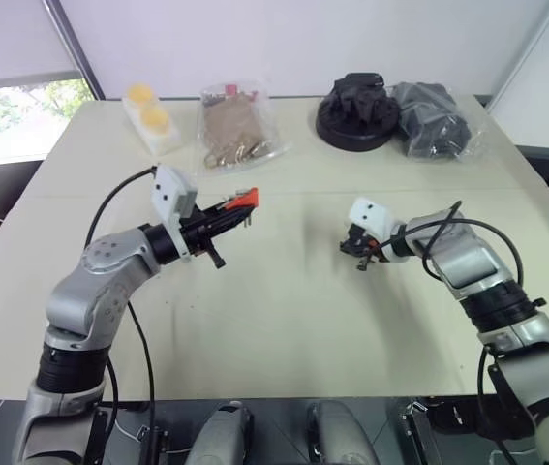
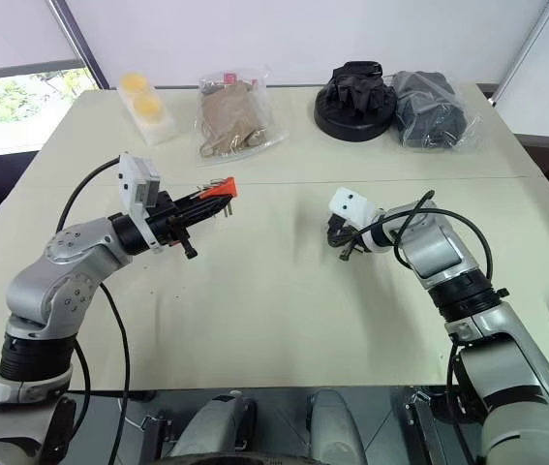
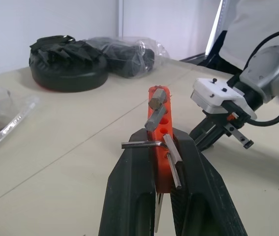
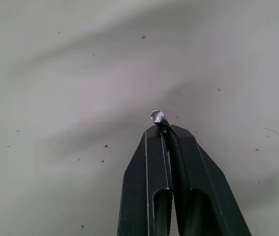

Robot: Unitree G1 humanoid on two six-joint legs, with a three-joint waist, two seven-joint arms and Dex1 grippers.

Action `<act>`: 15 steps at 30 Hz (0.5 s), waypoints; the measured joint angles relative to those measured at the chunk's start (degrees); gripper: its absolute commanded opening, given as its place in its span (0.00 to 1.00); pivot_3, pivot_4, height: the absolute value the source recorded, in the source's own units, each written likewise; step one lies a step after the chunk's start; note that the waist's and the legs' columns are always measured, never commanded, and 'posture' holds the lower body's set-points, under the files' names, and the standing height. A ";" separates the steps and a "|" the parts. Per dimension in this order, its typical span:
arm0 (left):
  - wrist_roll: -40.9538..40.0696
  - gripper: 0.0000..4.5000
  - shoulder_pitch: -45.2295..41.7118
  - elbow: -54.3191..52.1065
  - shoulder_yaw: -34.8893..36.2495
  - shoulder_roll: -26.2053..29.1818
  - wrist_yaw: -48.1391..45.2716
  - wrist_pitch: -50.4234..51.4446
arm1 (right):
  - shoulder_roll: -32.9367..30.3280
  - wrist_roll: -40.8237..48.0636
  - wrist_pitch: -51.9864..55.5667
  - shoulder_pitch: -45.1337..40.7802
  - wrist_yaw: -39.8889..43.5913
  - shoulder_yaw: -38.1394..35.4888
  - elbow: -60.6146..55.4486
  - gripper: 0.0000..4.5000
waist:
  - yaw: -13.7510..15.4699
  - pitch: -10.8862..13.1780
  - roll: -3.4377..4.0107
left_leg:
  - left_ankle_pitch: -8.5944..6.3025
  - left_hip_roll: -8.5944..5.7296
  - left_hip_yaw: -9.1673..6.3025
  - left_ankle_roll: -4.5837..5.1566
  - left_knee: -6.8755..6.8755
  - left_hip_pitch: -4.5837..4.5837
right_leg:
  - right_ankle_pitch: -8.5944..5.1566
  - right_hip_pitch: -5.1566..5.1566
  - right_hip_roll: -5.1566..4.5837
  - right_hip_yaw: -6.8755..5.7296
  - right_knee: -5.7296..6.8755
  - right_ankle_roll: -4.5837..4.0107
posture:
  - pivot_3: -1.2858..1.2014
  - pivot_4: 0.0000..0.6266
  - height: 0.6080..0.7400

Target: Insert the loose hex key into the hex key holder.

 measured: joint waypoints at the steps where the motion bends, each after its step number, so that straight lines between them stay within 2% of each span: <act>1: 0.01 0.00 -0.08 0.39 0.00 -0.01 0.02 -0.01 | 1.66 0.26 -1.30 0.42 -1.84 -1.74 0.17 0.01 | -0.01 0.00 0.00 | 0.00 0.00 0.00 0.00 -0.01 0.00 | 0.00 -0.01 0.00 0.00 0.01 0.00 | 0.52 0.24 1.00; 5: -0.03 0.00 -2.06 1.74 0.01 -0.55 0.33 -0.01 | 11.82 2.70 -12.61 -0.02 -13.77 -10.54 0.83 0.01 | -0.48 0.00 0.00 | 0.01 0.04 0.03 -0.02 -0.06 0.00 | 0.00 -0.14 0.05 0.01 0.11 0.00 | 0.52 0.24 1.00; 8: -0.05 0.00 -3.92 2.35 0.02 -0.90 0.77 -0.01 | 18.72 5.03 -19.80 -4.06 -21.94 -16.30 0.60 0.01 | -0.43 0.00 0.00 | 0.01 0.03 0.03 -0.02 -0.06 -0.01 | 0.00 -0.14 0.04 0.00 0.12 0.00 | 0.52 0.24 1.00; 15: -0.03 0.00 -6.88 5.59 -0.05 -1.94 0.91 0.00 | 32.98 15.38 -24.56 -6.30 -28.02 -21.70 -2.97 0.01 | -0.46 0.00 0.00 | 0.01 0.02 -0.03 -0.02 -0.05 -0.01 | 0.01 -0.11 0.05 -0.03 0.13 0.01 | 0.52 0.24 1.00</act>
